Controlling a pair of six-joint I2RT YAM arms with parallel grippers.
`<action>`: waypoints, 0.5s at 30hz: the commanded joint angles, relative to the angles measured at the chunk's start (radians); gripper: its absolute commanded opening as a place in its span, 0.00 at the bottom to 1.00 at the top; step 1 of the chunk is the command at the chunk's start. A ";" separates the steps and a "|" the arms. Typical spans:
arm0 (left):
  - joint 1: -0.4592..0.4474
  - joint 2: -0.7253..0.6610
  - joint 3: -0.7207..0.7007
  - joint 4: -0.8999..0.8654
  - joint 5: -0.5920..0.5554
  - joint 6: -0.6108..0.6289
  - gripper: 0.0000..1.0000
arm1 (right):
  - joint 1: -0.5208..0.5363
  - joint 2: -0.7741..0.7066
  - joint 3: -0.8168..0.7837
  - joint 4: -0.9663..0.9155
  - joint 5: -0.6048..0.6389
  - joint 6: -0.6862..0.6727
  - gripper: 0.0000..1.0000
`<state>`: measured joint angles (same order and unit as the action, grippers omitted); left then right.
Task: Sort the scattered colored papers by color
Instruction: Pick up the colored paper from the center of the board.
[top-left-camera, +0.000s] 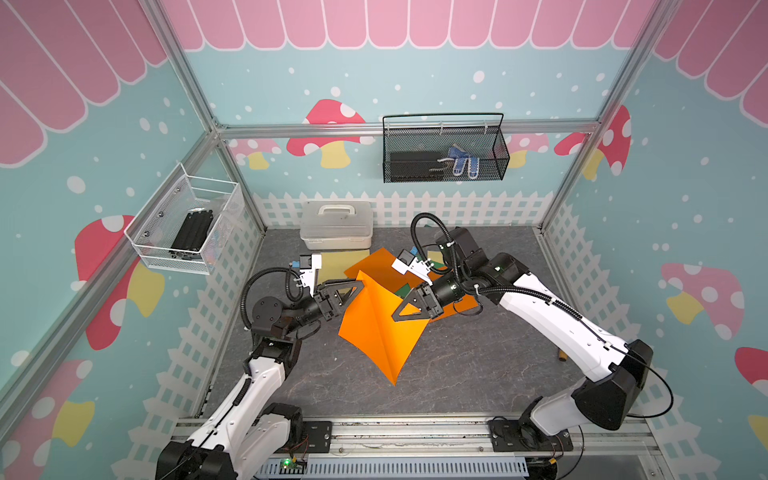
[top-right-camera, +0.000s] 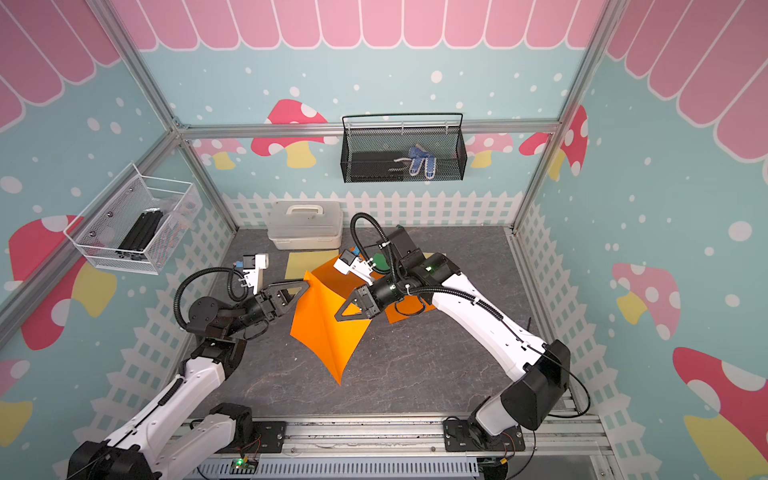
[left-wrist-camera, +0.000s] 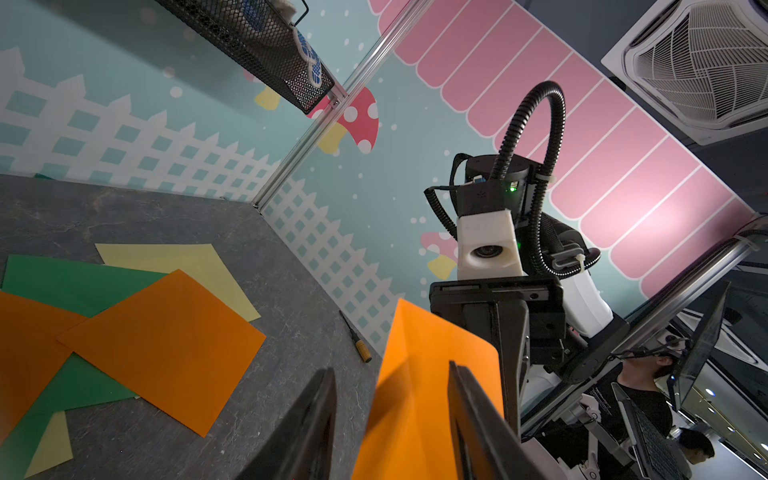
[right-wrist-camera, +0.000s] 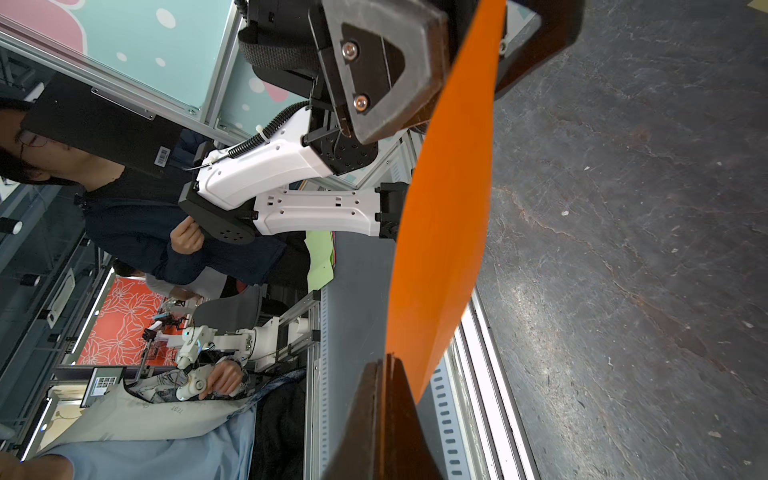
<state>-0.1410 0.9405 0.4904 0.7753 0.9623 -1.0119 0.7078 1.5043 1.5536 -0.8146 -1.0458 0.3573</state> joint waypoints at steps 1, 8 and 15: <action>-0.007 -0.009 0.008 0.013 0.028 -0.028 0.41 | 0.001 0.010 0.039 -0.005 -0.002 -0.017 0.00; -0.029 -0.056 0.036 -0.136 0.029 0.035 0.33 | -0.001 0.057 0.125 -0.095 0.064 -0.084 0.00; -0.059 -0.125 0.068 -0.368 -0.018 0.172 0.32 | -0.001 0.066 0.146 -0.128 0.083 -0.108 0.00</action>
<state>-0.1928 0.8360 0.5282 0.5140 0.9604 -0.9100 0.7071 1.5623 1.6791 -0.9012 -0.9722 0.2955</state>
